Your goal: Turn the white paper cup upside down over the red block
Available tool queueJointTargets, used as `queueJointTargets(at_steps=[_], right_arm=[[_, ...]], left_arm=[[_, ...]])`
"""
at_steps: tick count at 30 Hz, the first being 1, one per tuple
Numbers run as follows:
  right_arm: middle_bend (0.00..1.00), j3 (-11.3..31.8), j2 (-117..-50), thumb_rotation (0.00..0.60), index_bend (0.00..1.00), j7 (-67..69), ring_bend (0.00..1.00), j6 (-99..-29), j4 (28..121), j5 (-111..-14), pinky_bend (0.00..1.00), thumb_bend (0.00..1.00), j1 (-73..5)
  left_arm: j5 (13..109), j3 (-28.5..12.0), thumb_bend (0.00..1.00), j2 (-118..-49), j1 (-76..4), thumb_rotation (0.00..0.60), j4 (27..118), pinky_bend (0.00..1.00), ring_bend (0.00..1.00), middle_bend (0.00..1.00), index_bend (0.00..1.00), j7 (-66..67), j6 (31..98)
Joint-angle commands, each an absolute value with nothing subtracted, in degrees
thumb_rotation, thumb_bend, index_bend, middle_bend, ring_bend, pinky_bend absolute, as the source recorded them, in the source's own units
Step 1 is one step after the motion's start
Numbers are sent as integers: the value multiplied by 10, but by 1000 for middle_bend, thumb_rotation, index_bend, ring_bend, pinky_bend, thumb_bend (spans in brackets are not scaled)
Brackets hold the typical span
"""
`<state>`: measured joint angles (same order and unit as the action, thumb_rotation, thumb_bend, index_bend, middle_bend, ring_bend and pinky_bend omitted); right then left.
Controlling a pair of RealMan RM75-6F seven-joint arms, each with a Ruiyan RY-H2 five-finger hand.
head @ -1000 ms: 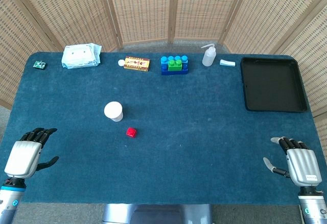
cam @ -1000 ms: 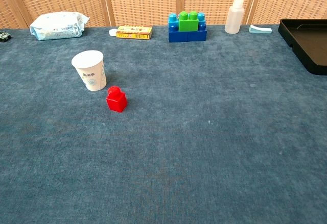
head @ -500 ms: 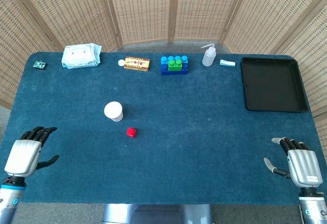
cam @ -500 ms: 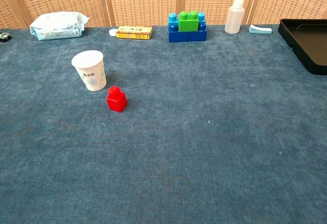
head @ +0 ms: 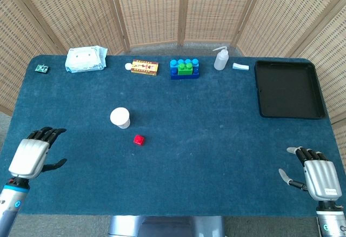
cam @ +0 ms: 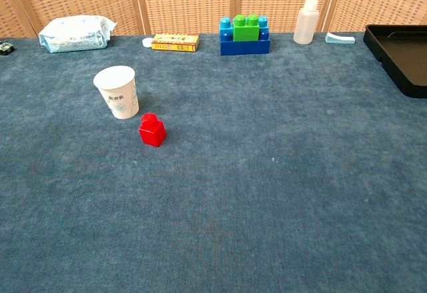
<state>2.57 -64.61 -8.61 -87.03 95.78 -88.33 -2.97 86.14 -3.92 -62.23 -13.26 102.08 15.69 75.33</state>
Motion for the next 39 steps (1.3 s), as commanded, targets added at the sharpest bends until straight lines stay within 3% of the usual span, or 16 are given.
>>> queueJointTargets(at_steps=[1, 9, 21, 39], right_arm=[[376, 25, -647, 355, 314, -87, 373, -875, 960, -887, 373, 331, -28], [376, 26, -640, 354, 314, -102, 373, -889, 974, -888, 373, 331, -20], [376, 28, -637, 355, 314, -119, 373, -892, 986, -877, 373, 332, -14], [376, 37, -633, 357, 315, -105, 373, -907, 979, -864, 374, 331, -2]], left_arm=[[839, -61, 163, -605, -171, 422, 1032, 290, 214, 287, 199, 162, 707], [765, -101, 152, -619, -249, 421, 1019, 270, 75, 163, 199, 185, 611], [693, -127, 205, -695, -370, 441, 932, 216, 30, 157, 200, 203, 487], [595, -124, 210, -804, -482, 427, 808, 170, 0, 139, 211, 231, 409]])
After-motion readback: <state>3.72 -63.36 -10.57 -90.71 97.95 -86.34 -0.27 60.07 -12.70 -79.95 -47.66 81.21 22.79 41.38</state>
